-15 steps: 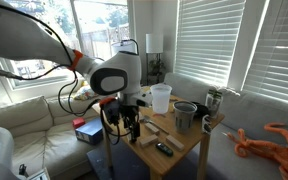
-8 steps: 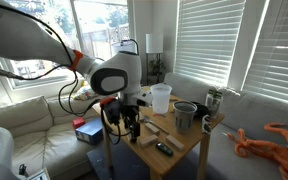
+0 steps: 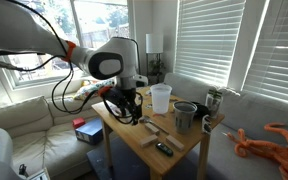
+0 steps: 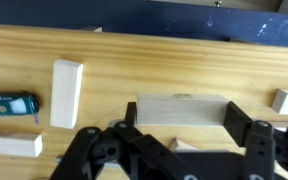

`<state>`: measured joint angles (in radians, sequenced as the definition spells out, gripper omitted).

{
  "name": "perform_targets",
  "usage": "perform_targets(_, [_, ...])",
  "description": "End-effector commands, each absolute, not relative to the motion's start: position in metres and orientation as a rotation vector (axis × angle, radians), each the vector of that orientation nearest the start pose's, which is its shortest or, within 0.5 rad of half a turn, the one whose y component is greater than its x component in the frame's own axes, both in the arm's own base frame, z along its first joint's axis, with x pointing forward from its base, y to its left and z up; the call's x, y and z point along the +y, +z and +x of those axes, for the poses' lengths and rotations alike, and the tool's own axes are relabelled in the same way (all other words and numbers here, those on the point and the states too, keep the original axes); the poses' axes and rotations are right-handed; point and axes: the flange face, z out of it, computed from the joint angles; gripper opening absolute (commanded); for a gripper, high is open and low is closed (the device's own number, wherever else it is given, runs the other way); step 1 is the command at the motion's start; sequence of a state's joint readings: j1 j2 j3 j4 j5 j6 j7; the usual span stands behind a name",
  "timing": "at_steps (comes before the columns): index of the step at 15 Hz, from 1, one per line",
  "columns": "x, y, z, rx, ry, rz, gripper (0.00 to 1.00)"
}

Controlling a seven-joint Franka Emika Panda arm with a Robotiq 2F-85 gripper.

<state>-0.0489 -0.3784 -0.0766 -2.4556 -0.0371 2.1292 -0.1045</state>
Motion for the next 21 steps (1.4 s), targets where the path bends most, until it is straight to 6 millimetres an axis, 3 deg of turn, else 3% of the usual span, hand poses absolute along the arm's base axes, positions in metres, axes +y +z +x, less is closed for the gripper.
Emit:
perform_targets(1, [-0.01, 0.462, 0.428, -0.32, -0.074, -3.154, 0.6])
perform_targets(5, [0.04, 0.466, 0.432, -0.668, -0.07, -3.119, 0.6])
perform_targets(11, [0.09, 0.457, 0.435, -1.162, -0.061, -2.993, 0.6])
perform_targets(12, [0.08, 0.456, 0.428, -1.014, -0.073, -3.028, 0.6])
perform_targets(13, [0.084, 0.455, 0.428, -1.032, -0.068, -3.023, 0.85])
perform_targets(16, [0.081, 0.454, 0.428, -1.021, -0.066, -3.026, 0.85])
perform_targets(17, [0.081, 0.454, 0.428, -1.02, -0.066, -3.026, 0.6])
perform_targets(21, [0.106, 0.445, 0.427, -1.386, -0.002, -2.914, 0.6])
